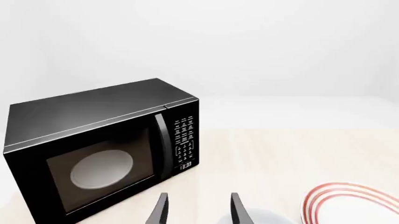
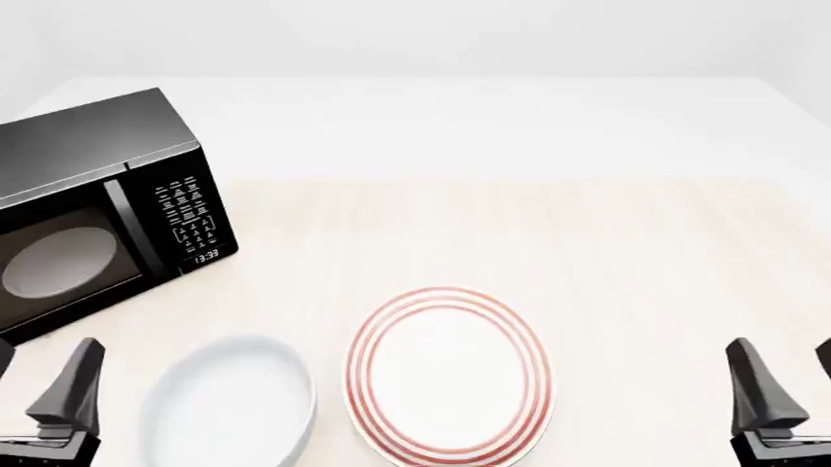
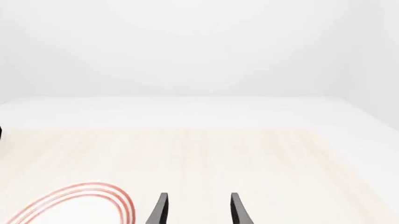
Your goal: Open the microwave.
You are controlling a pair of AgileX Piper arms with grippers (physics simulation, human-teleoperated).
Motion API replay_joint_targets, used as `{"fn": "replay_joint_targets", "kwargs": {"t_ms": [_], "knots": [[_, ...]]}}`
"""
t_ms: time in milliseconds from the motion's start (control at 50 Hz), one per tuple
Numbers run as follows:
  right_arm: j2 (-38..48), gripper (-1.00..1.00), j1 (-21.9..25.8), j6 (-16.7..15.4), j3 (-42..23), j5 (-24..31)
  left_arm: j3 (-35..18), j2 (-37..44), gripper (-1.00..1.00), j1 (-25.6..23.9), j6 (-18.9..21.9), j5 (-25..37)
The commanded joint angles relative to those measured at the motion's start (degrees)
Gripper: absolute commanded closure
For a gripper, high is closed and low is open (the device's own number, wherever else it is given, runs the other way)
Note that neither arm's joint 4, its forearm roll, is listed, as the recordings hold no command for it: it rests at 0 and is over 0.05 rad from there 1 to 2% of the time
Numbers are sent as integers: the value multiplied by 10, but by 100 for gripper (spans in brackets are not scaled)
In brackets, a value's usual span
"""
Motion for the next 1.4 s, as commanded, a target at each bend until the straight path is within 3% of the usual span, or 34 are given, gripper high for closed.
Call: {"fn": "replay_joint_targets", "kwargs": {"t_ms": [20,300,420,500,640,660,880,980,1080,1400], "knots": [[4,-100,-1,1,-2,-2,-3,1,-100,4,4,-1],[4,-100,-1,1,-2,-2,-7,0,-100,33,-25,14],[3,-100,-1,1,-2,-1,-13,8,-100,51,-12,19],[3,-100,-1,0,-2,-1,-16,66,-100,56,-17,-30],[2,-100,-1,0,-1,0,-57,129,-100,57,-4,-50],[2,-100,-1,0,-1,0,-62,183,-100,64,0,-78],[1,-100,0,0,-2,2,-94,284,-100,60,9,-152],[1,-100,0,0,-2,1,-105,364,-100,59,9,-222],[1,-100,0,0,-2,1,-116,401,-100,49,27,-250],[1,-100,0,0,-2,1,-139,547,-100,43,20,-348]]}}
